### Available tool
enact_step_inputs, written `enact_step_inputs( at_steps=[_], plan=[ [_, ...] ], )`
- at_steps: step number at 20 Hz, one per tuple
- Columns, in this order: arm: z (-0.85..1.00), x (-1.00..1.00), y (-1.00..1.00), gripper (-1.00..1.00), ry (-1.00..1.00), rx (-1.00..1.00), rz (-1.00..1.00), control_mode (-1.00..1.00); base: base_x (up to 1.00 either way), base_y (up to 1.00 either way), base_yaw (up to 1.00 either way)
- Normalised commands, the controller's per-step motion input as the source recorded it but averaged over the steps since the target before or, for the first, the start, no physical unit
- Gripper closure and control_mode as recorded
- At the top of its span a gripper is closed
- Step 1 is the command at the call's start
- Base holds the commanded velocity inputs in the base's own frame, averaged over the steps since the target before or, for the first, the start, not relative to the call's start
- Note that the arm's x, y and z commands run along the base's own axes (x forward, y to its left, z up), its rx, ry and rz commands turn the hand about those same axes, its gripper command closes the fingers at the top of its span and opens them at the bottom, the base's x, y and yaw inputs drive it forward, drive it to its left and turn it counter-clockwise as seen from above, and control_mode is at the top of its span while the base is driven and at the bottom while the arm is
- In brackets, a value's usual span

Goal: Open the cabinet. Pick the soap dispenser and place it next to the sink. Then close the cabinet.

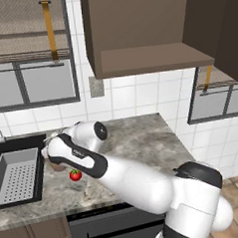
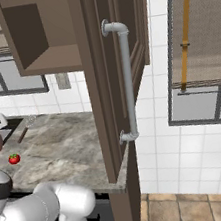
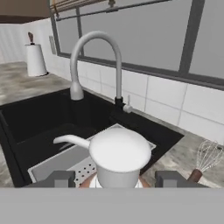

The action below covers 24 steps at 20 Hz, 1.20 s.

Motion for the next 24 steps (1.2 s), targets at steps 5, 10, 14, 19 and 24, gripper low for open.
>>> enact_step_inputs(
  at_steps=[5, 10, 14, 19, 24],
  plan=[
    [-0.34, 0.11, 0.19, 1.0, -0.01, 0.01, 0.11, -1.0, 0.0, 0.0, 0.0],
    [-0.44, 0.24, 0.16, 1.0, 0.0, 0.0, 0.08, -1.0, 0.0, 0.0, 0.0],
    [-0.35, 0.3, 0.09, 1.0, 0.0, 0.0, 0.06, -1.0, 0.0, 0.0, 0.0],
    [-0.31, 0.37, 0.06, 1.0, 0.0, 0.0, 0.06, -1.0, 0.0, 0.0, 0.0],
    [-0.28, 0.38, 0.18, 1.0, 0.0, 0.0, 0.04, -1.0, 0.0, 0.0, 0.0]
  ],
)
